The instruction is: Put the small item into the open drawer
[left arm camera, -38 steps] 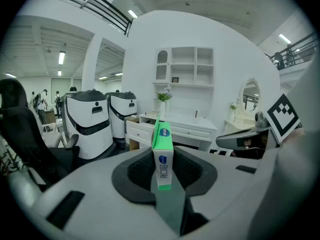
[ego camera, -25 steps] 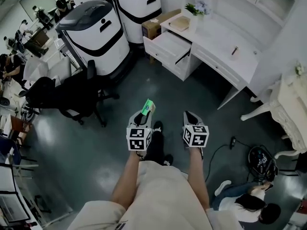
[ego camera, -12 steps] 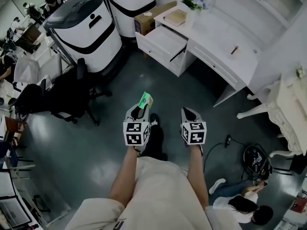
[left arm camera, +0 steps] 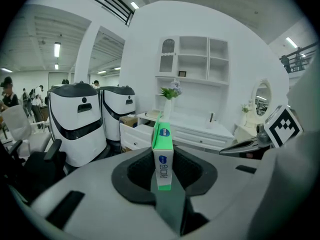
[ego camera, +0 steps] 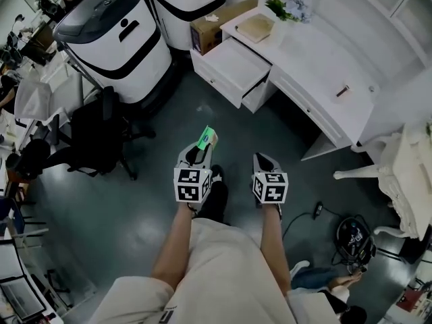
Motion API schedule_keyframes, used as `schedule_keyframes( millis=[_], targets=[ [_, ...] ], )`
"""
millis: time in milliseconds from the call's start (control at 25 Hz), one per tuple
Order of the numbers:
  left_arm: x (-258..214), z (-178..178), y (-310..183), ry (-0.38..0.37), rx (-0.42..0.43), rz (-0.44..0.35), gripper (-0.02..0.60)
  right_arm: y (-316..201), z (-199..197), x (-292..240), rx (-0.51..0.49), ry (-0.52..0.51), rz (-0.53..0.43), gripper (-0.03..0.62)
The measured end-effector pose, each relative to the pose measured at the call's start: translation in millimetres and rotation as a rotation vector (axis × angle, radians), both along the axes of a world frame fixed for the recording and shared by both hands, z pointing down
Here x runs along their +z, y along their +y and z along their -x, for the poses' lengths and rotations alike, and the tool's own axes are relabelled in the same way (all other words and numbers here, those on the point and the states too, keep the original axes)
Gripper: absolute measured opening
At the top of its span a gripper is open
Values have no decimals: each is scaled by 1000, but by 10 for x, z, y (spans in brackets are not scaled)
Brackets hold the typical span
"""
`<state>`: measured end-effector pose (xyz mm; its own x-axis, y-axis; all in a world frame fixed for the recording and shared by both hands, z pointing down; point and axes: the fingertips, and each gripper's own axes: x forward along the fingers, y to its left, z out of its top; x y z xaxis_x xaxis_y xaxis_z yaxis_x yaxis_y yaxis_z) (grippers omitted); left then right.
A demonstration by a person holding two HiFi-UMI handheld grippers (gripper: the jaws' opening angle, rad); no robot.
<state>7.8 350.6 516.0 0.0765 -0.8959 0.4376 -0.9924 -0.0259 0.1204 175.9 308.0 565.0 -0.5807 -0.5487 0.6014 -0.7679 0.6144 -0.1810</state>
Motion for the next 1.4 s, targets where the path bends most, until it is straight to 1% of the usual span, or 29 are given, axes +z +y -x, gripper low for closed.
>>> schedule_keyframes(
  millis=[160, 320, 520, 600, 680, 760, 920, 1080, 1160, 1320, 1400],
  targets=[
    [15, 170, -540, 16, 2, 7, 107, -447, 147, 34, 1, 2, 22, 25],
    [46, 327, -1094, 42, 10, 13, 107, -871, 251, 70, 1, 57, 40, 25],
    [76, 475, -1729, 48, 36, 15, 107, -1399, 550, 67, -16, 57, 34, 25],
    [75, 532, -1917, 44, 48, 14, 107, -1554, 604, 116, -15, 87, 34, 25],
    [76, 592, -2082, 47, 52, 14, 107, -1713, 603, 150, 17, 96, 43, 25],
    [96, 633, -2201, 57, 53, 20, 107, -1830, 588, 162, 48, 83, 56, 25],
    [206, 624, -2414, 77, 42, 40, 107, -1993, 554, 211, 44, 71, 57, 25],
    [243, 553, -2674, 66, 54, 43, 107, -2292, 540, 286, 52, 35, 79, 25],
    [270, 577, -2821, 61, 40, 47, 107, -2479, 610, 318, 23, 32, 87, 25],
    [257, 756, -3199, 57, -41, 40, 107, -2891, 961, 267, -133, 39, 53, 25],
    [216, 818, -3391, 47, -64, 38, 107, -3143, 1109, 198, -176, 23, 41, 25]
  ],
)
